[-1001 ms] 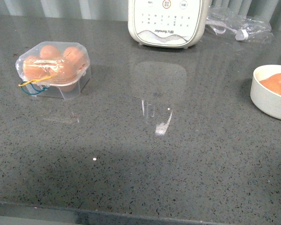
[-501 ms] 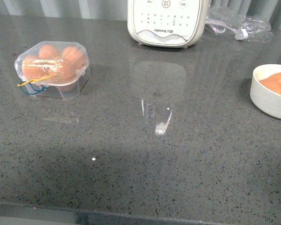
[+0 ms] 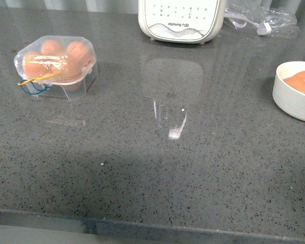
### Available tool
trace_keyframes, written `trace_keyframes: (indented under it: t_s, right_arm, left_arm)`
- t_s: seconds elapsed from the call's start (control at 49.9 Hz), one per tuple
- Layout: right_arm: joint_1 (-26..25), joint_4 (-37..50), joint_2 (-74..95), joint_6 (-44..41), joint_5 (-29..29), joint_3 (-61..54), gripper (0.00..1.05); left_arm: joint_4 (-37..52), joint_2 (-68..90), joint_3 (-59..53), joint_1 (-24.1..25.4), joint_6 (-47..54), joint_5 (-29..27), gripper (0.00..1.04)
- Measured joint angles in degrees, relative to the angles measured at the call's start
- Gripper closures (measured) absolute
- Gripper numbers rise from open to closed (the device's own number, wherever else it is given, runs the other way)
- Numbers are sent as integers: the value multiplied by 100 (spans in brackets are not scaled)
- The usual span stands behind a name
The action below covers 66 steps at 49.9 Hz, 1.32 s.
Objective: Put egg into box
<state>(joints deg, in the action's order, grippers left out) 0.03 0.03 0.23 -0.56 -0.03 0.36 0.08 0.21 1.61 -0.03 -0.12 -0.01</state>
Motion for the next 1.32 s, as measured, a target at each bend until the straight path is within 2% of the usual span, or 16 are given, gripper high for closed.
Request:
trace_keyframes:
  t_s: [1.322]
  right_arm:
    - [0,0,0,0,0,0,7]
  left_arm:
    - [0,0,0,0,0,-2,7]
